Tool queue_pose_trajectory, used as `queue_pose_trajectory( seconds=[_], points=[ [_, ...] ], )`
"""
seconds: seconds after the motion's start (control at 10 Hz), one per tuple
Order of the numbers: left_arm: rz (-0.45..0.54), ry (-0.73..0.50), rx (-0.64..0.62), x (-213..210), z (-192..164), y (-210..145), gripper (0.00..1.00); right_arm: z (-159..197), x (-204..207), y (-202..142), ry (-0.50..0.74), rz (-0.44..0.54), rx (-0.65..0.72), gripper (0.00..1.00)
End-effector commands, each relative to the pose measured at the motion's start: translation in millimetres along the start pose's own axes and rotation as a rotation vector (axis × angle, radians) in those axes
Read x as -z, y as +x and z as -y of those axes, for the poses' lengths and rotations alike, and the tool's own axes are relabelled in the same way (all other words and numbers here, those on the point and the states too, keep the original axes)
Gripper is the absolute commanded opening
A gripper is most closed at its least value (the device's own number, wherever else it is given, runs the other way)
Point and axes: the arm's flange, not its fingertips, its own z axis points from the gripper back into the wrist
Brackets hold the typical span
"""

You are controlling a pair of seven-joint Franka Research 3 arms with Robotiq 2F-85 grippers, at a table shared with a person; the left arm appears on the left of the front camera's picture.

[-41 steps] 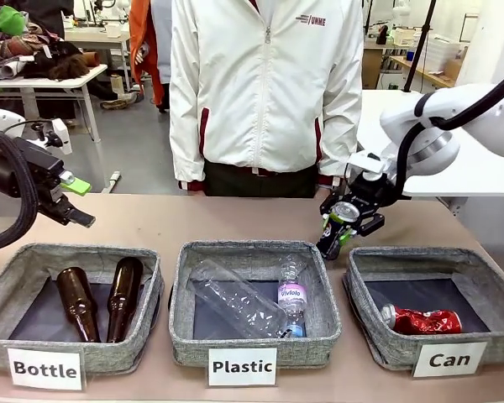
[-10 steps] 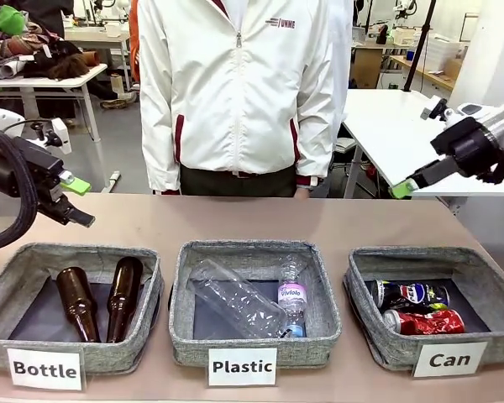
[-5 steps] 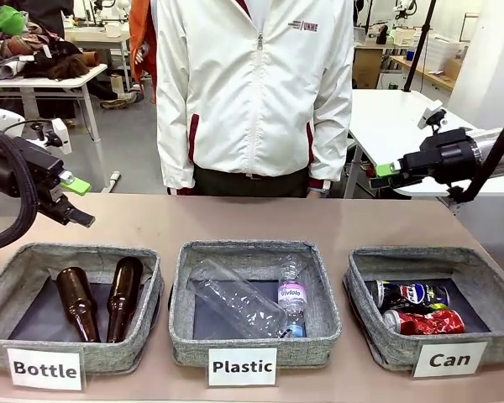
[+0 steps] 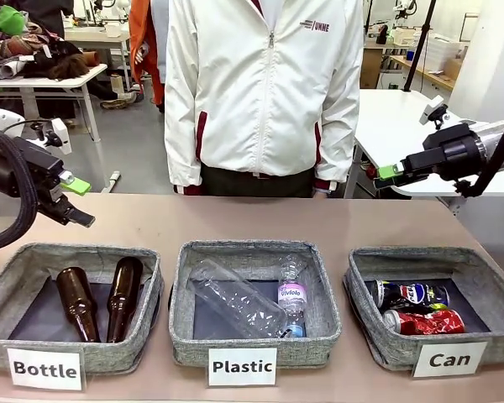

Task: Sort the can waste into the basket.
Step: Pick up the can waste from the table and place it in the right Fabric basket.

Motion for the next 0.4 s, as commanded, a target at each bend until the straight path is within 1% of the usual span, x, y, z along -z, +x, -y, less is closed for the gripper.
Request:
queue_pose_trajectory(
  seconds=[0.0,0.3],
  points=[
    [-0.007,0.012,-0.007,2.2,2.6,-1.5,1.00,-2.2,1.7,-2.0,-0.017,0.001,0.007,1.00],
    [-0.007,0.012,-0.007,2.2,2.6,-1.5,1.00,-2.2,1.7,-2.0,-0.017,0.001,0.007,1.00]
  ],
)
